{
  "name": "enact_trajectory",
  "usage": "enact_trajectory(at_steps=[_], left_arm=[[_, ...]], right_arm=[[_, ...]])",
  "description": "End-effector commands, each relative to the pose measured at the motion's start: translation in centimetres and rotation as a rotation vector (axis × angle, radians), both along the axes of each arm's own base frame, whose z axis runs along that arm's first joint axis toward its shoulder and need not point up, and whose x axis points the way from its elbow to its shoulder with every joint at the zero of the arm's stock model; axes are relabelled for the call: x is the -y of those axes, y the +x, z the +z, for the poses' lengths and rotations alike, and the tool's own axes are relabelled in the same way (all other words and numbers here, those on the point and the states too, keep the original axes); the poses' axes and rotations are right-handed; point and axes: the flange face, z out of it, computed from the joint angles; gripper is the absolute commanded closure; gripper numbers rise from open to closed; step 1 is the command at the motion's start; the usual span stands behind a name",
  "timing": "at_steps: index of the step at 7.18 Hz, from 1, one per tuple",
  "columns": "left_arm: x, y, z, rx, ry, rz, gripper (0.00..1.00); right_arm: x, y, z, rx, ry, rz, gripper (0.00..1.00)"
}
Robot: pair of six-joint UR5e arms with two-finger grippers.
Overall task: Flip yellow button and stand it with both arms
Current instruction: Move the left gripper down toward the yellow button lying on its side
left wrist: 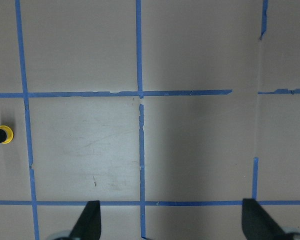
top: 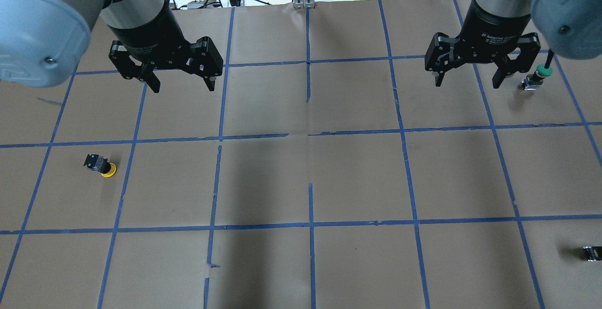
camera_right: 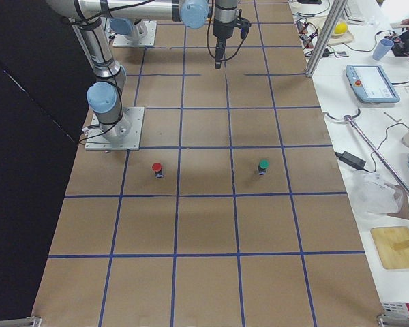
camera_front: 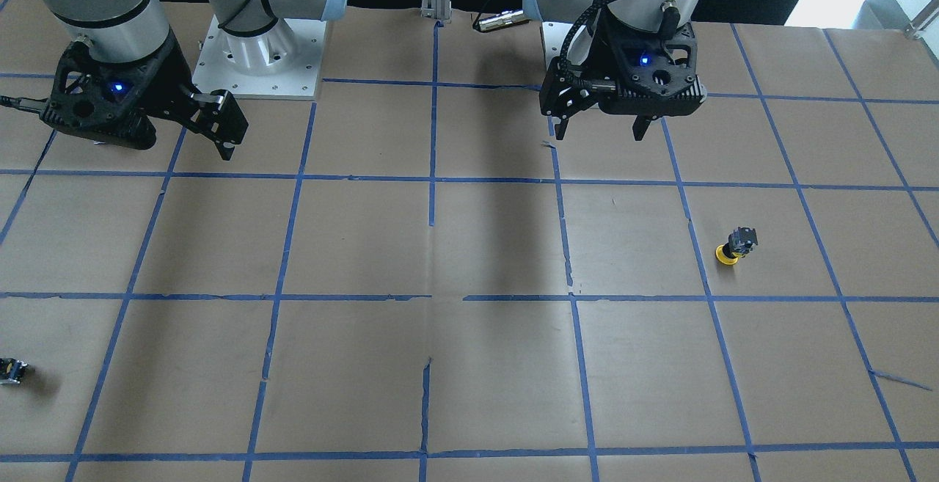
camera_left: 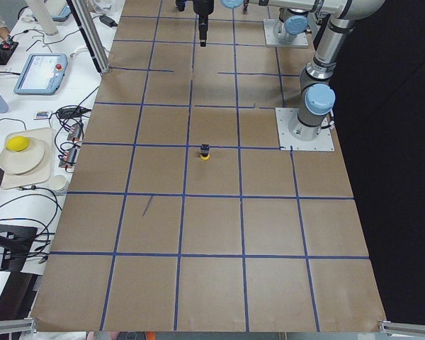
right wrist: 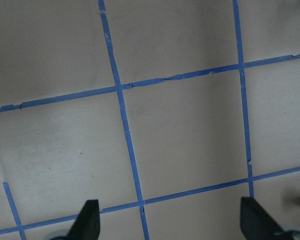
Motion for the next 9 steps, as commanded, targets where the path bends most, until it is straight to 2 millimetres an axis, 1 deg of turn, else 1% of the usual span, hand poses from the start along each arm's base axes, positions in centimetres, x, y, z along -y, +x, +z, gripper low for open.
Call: enact_trajectory(at_steps=[1, 2, 3, 4, 5, 6, 7, 9], left_arm=[[0.0, 0.1, -0.1, 0.001, 0.002, -0.002, 0.00], [-0.1, 0.3, -0.2, 0.001, 0.003, 0.000, 0.00], [-0.2, 0.8, -0.4, 0.004, 0.008, 0.009, 0.01], [0.4, 2.9, -0.8, 0.008, 0.020, 0.053, 0.01], [1.0, 6.5, -1.4, 0.016, 0.049, 0.121, 0.01], [1.5, 10.7, -3.0, 0.033, 0.084, 0.132, 0.01], [1.9, 14.3, -4.9, 0.020, 0.118, 0.098, 0.01], [3.9, 20.0, -11.0, 0.011, 0.127, 0.062, 0.01]], right_arm=[[-0.2, 1.1, 0.6, 0.101, -0.003, -0.005, 0.00], [-0.8, 1.3, 1.5, 0.102, -0.010, 0.000, 0.00], [-2.0, 1.6, 3.0, 0.112, -0.033, 0.005, 0.00], [-4.7, 1.7, 4.9, 0.117, -0.026, 0.008, 0.00], [-5.8, 1.8, 5.7, 0.117, -0.033, 0.013, 0.00], [-5.7, 1.8, 5.1, 0.118, -0.022, 0.018, 0.00], [-5.5, 1.8, 4.6, 0.118, -0.013, 0.019, 0.00], [-5.6, 1.5, 4.3, 0.117, -0.009, 0.013, 0.00]])
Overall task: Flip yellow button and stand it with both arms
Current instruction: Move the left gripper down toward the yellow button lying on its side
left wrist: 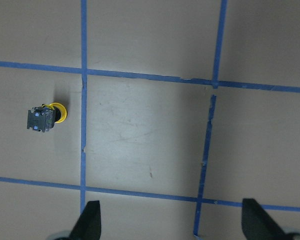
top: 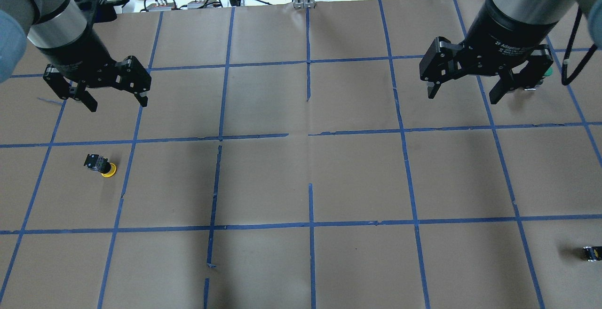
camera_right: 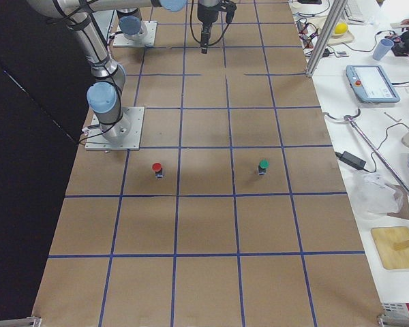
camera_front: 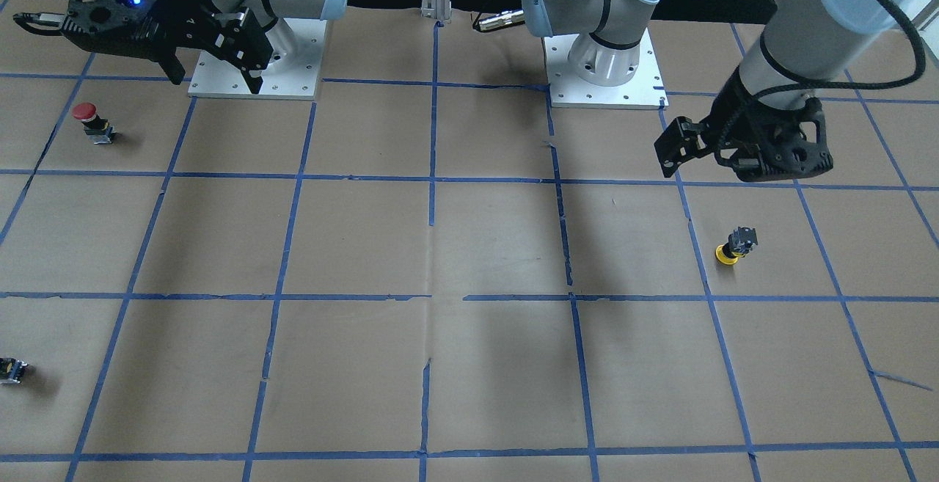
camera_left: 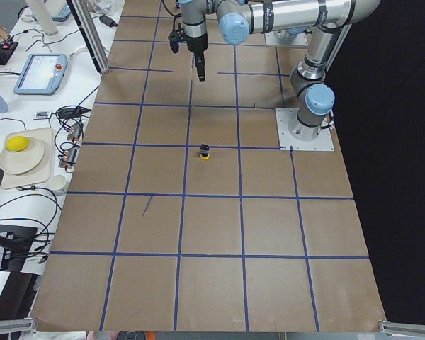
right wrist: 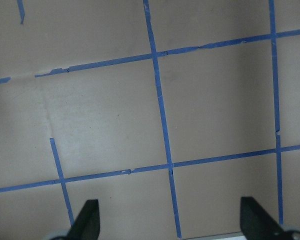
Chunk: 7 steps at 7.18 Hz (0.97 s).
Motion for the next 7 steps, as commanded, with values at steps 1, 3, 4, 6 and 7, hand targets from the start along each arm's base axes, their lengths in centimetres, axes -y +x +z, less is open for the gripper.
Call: enact_trajectory(at_steps=[1, 3, 4, 6, 7], left_arm=[[1.1, 6.3, -6.0, -0.019, 0.001, -0.127, 0.01], [0.7, 14.1, -12.2, -0.021, -0.023, -0.168, 0.01], [1.6, 16.1, -14.3, 0.001, -0.064, -0.248, 0.01], [1.5, 16.3, -18.6, -0.057, 0.008, -0.329, 0.01], [0.9, 16.1, -20.0, -0.067, 0.028, -0.322, 0.01]], right_arm=[[0.0, -0.6, -0.2, -0.004, 0.004, -0.011, 0.00], [-0.1, -0.3, -0.3, -0.004, 0.007, -0.003, 0.00], [0.0, -0.6, -0.3, -0.006, 0.006, -0.011, 0.00], [0.0, -0.3, -0.2, 0.000, -0.006, -0.011, 0.00], [0.0, -0.4, -0.4, -0.006, 0.008, -0.022, 0.00]])
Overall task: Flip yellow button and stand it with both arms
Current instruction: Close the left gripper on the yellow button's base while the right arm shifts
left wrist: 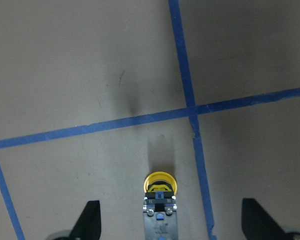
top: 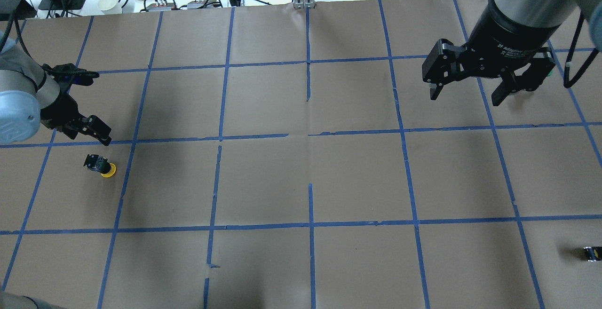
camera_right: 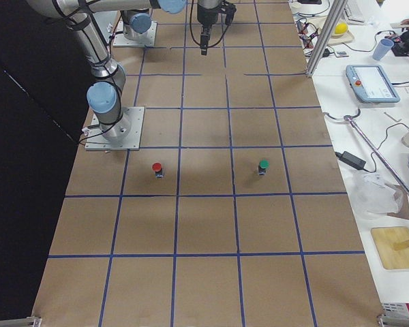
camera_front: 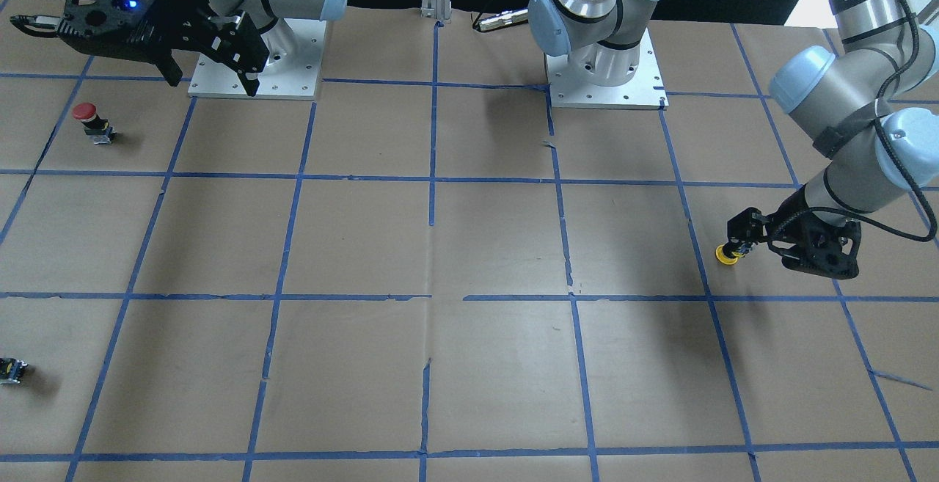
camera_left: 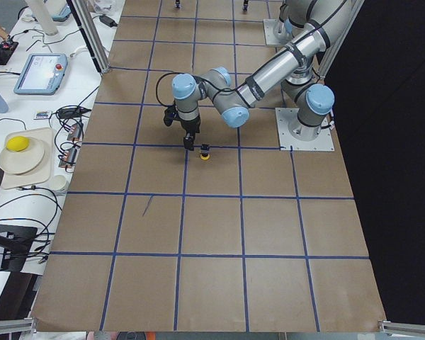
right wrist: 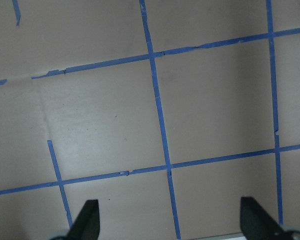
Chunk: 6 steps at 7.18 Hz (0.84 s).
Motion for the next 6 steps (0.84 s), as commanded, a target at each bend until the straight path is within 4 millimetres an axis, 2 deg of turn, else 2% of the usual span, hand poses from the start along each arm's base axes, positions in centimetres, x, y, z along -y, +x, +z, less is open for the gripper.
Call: enact_trajectory(at_steps=[1, 3, 4, 5, 6], left_arm=[[-0.9, 0.0, -2.4, 0.007, 0.053, 0.018, 0.01], [-1.4, -0.1, -2.6, 0.006, 0.073, 0.025, 0.02], [-1.5, 0.0, -2.6, 0.002, 0.080, 0.028, 0.03], [-1.6, 0.1, -2.6, 0.007, 0.094, 0.034, 0.08], [-1.9, 0.5, -2.5, 0.045, 0.114, 0.029, 0.19]], right_arm=[[0.0, 0.0, -0.1, -0.006, 0.006, -0.010, 0.00], [0.0, 0.0, -0.1, 0.000, 0.006, -0.036, 0.00], [-0.3, 0.1, 0.2, -0.005, 0.008, -0.203, 0.00], [0.0, 1.4, -0.1, 0.098, 0.033, -0.318, 0.00], [0.1, 2.2, 0.0, 0.181, 0.055, -0.393, 0.00]])
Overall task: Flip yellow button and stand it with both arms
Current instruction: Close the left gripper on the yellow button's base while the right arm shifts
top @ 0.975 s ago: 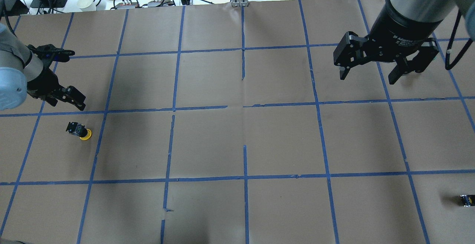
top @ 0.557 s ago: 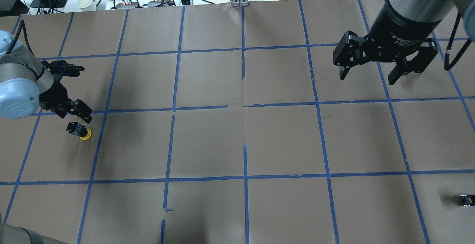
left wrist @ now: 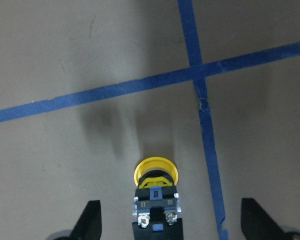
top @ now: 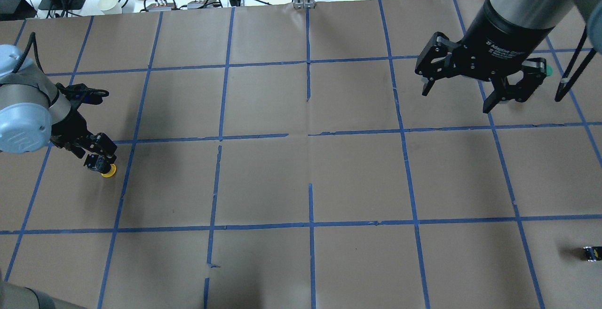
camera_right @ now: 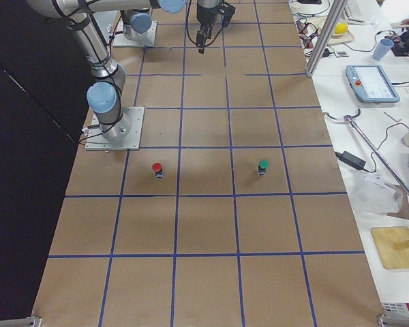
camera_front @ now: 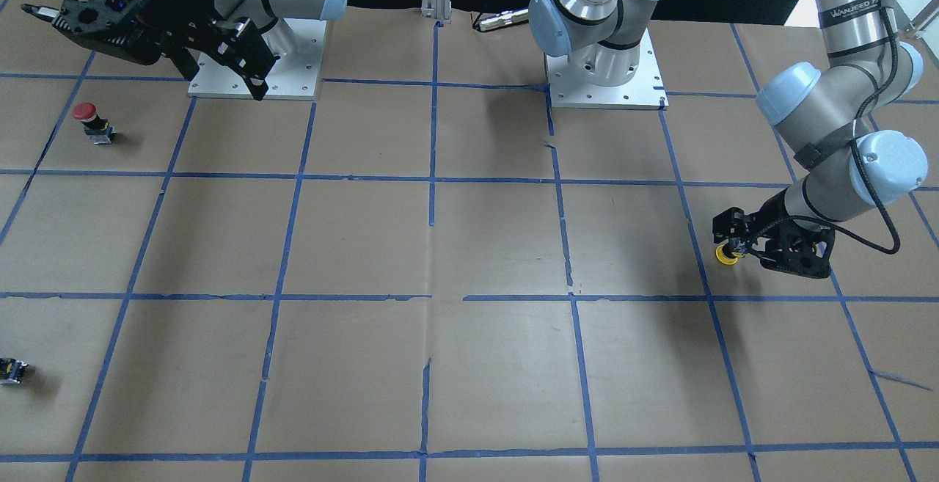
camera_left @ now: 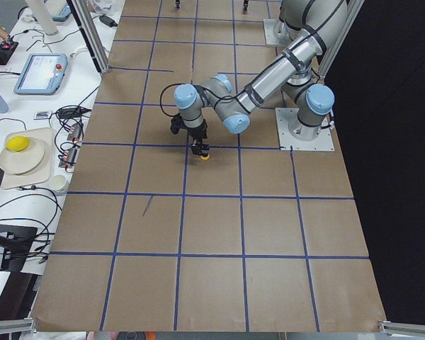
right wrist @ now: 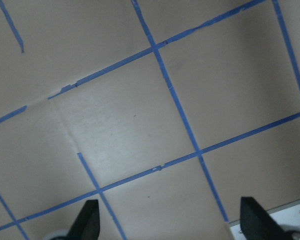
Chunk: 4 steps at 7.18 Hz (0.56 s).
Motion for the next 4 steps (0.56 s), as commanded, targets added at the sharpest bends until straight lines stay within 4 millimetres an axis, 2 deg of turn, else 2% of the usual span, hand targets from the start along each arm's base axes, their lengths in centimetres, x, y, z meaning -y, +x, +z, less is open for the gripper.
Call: enact_trajectory(at_steps=[1, 2, 3, 4], left_arm=[[-0.36, 0.32, 0.10, 0.032, 0.027, -0.003, 0.43], [-0.53, 0.26, 0.14, 0.029, 0.038, -0.004, 0.67], [-0.63, 0.21, 0.15, 0.026, 0.044, -0.004, 0.75], [-0.62, 0.14, 0.13, 0.020, 0.043, -0.002, 0.77]], right_arm=[[0.11, 1.18, 0.08, 0.103, 0.045, -0.246, 0.00], [0.14, 1.13, 0.08, 0.103, 0.050, -0.275, 0.00], [0.18, 1.01, 0.08, 0.105, 0.050, -0.280, 0.00], [0.23, 0.89, 0.09, 0.107, 0.050, -0.283, 0.00]])
